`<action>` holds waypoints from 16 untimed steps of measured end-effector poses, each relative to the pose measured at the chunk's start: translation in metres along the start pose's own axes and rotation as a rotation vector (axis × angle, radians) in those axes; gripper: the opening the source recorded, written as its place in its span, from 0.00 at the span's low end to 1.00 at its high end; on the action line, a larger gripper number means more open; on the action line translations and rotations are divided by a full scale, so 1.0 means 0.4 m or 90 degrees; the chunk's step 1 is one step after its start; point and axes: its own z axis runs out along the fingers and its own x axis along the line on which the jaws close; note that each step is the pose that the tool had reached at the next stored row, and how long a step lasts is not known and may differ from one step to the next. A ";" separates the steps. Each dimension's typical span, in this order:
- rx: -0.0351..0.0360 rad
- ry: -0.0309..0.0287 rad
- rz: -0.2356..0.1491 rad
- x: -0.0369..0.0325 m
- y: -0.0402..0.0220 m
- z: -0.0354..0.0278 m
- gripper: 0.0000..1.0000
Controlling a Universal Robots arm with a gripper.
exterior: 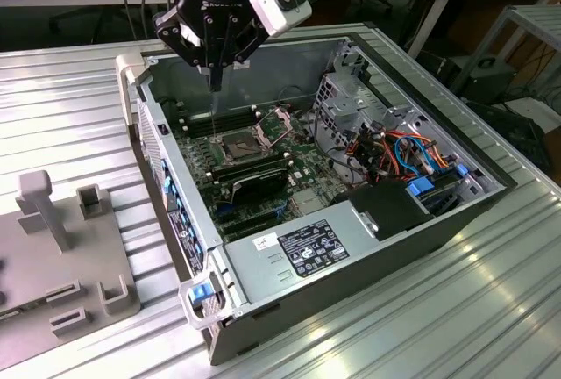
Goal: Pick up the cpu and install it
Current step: 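Reach for the cpu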
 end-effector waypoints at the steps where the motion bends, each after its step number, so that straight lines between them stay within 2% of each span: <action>1: 0.0000 -0.0001 0.000 0.001 0.000 0.000 0.11; 11: 0.0000 -0.0001 0.000 0.031 -0.002 -0.001 0.11; 12: 0.0000 -0.0001 0.000 0.038 -0.003 -0.001 0.11; 13: 0.0000 -0.0001 0.000 0.053 -0.004 -0.001 0.11; 15: 0.0000 0.0000 0.000 0.069 -0.005 -0.002 0.11; 16: 0.0000 0.0000 0.000 0.072 -0.005 -0.002 0.11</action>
